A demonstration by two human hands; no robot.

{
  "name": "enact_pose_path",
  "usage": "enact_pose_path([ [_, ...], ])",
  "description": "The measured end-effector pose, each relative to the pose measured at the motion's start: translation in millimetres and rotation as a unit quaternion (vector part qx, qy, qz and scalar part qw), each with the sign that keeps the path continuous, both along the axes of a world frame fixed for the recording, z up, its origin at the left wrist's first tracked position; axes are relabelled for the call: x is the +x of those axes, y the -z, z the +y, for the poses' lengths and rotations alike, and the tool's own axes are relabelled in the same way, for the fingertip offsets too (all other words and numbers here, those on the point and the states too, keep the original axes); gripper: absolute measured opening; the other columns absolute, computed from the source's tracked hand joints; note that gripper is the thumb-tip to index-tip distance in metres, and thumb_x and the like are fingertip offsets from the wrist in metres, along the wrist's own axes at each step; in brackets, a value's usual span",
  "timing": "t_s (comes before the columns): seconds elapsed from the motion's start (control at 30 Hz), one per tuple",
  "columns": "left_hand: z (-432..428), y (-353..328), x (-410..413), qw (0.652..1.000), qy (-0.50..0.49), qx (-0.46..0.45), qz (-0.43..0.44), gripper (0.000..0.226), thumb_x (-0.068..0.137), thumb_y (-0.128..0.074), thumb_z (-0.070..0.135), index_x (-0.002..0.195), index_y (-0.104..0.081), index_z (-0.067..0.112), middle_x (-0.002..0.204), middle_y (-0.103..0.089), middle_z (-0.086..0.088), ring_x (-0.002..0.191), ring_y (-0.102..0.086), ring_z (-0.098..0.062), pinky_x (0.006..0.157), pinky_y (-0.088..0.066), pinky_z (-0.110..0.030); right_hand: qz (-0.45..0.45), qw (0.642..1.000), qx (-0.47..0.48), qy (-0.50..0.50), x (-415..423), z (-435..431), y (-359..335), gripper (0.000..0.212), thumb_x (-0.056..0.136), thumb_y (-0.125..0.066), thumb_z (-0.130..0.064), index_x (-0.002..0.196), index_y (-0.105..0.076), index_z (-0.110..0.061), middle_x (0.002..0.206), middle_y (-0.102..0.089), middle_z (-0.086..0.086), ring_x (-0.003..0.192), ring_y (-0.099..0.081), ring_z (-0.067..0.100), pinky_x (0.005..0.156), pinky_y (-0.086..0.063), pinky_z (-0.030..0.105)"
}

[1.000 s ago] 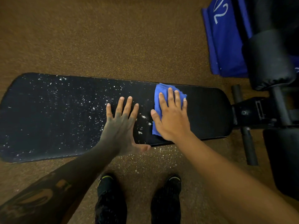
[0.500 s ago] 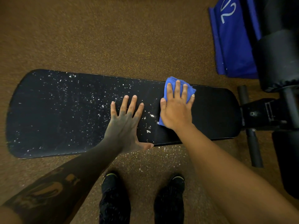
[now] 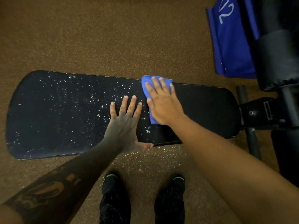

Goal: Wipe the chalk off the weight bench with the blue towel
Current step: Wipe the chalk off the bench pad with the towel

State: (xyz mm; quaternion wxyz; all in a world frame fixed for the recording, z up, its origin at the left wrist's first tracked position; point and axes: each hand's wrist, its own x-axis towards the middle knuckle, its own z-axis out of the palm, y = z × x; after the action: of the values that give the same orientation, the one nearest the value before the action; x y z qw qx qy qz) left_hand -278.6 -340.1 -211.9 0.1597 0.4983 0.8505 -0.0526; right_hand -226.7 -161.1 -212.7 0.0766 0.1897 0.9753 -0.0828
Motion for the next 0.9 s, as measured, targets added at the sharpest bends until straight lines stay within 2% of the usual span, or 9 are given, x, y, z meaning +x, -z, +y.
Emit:
enact_pose_path([
  [0.1, -0.3, -0.2, -0.3, 1.000, -0.003, 0.004, -0.003, 0.145, 0.052, -0.020, 0.105, 0.153, 0.015, 0.008, 0.163, 0.023, -0.016, 0.149, 0.023, -0.037, 0.117, -0.001, -0.068, -0.003, 0.990, -0.015, 0.140, -12.8, 5.1, 0.1, 0.058, 0.103, -0.026, -0.035, 0.157, -0.013, -0.017, 0.166, -0.006, 0.009, 0.153, 0.000, 0.030, 0.121, -0.002, 0.056],
  [0.13, -0.4, -0.2, -0.3, 1.000, -0.002, 0.002, -0.003, 0.145, 0.051, -0.020, 0.105, 0.153, 0.017, 0.008, 0.163, 0.024, -0.016, 0.149, 0.023, -0.037, 0.117, -0.001, -0.068, 0.000, 0.993, -0.012, 0.116, -17.3, 0.2, -1.2, 0.059, 0.103, -0.026, -0.035, 0.157, -0.013, -0.016, 0.166, -0.006, 0.009, 0.153, 0.000, 0.030, 0.120, -0.001, 0.056],
  [0.23, -0.2, -0.9, 0.4, 1.000, -0.003, 0.003, -0.002, 0.145, 0.052, -0.020, 0.105, 0.153, 0.015, 0.006, 0.163, 0.021, -0.016, 0.149, 0.022, -0.037, 0.117, 0.000, -0.067, 0.001, 0.998, 0.003, -0.067, -15.3, -5.5, -2.8, 0.058, 0.104, -0.027, -0.035, 0.158, -0.014, -0.016, 0.167, -0.008, 0.007, 0.153, -0.002, 0.028, 0.121, -0.004, 0.055],
  [0.27, -0.5, -1.4, 0.4, 1.000, -0.004, 0.004, -0.004, 0.145, 0.052, -0.020, 0.105, 0.153, 0.014, 0.006, 0.163, 0.021, -0.016, 0.150, 0.022, -0.036, 0.117, 0.000, -0.067, -0.002, 0.997, 0.004, -0.079, -13.4, 0.7, -3.3, 0.058, 0.104, -0.027, -0.034, 0.158, -0.014, -0.017, 0.167, -0.008, 0.006, 0.153, -0.002, 0.027, 0.122, -0.005, 0.055],
  [0.4, -0.3, -2.5, -0.2, 1.000, -0.001, -0.003, -0.004, 0.144, 0.052, -0.019, 0.105, 0.153, 0.015, 0.007, 0.162, 0.024, -0.017, 0.149, 0.024, -0.037, 0.117, -0.001, -0.067, -0.019, 0.995, -0.002, 0.097, -5.9, 14.9, -1.8, 0.058, 0.104, -0.024, -0.034, 0.157, -0.013, -0.015, 0.166, -0.005, 0.010, 0.153, 0.000, 0.029, 0.121, -0.003, 0.055],
  [0.53, -0.8, -2.7, -0.5, 1.000, 0.002, -0.006, -0.003, 0.144, 0.053, -0.020, 0.105, 0.154, 0.012, 0.008, 0.162, 0.024, -0.016, 0.149, 0.023, -0.037, 0.116, 0.000, -0.068, -0.007, 0.997, 0.013, -0.075, 25.2, -13.2, -2.6, 0.061, 0.101, -0.020, -0.038, 0.157, -0.015, -0.014, 0.166, -0.008, 0.010, 0.153, -0.004, 0.030, 0.121, -0.009, 0.055],
  [0.57, -1.2, -2.7, -1.0, 1.000, 0.003, -0.007, -0.004, 0.144, 0.052, -0.021, 0.105, 0.154, 0.011, 0.008, 0.162, 0.024, -0.016, 0.149, 0.023, -0.037, 0.117, 0.000, -0.067, -0.010, 0.996, 0.014, -0.088, 33.6, -12.1, -2.7, 0.060, 0.101, -0.020, -0.038, 0.157, -0.016, -0.016, 0.167, -0.008, 0.009, 0.153, -0.004, 0.029, 0.121, -0.010, 0.054],
  [0.73, -8.9, -3.9, -8.3, 1.000, 0.018, -0.009, -0.005, 0.147, 0.049, -0.022, 0.107, 0.154, 0.015, 0.010, 0.162, 0.026, -0.016, 0.149, 0.024, -0.036, 0.117, 0.002, -0.067, -0.019, 0.991, -0.005, 0.132, 45.8, -11.0, -1.6, 0.059, 0.104, -0.023, -0.037, 0.158, -0.008, -0.017, 0.167, 0.001, 0.009, 0.153, 0.006, 0.029, 0.122, -0.004, 0.054],
  [0.9, -13.1, -3.7, -13.1, 1.000, 0.023, -0.011, -0.010, 0.147, 0.049, -0.023, 0.107, 0.154, 0.012, 0.011, 0.162, 0.025, -0.015, 0.149, 0.022, -0.036, 0.117, 0.003, -0.067, -0.022, 1.000, -0.005, -0.002, 72.4, -49.0, -1.6, 0.061, 0.102, -0.020, -0.039, 0.158, -0.008, -0.016, 0.167, -0.002, 0.010, 0.153, 0.005, 0.029, 0.122, -0.009, 0.056],
])
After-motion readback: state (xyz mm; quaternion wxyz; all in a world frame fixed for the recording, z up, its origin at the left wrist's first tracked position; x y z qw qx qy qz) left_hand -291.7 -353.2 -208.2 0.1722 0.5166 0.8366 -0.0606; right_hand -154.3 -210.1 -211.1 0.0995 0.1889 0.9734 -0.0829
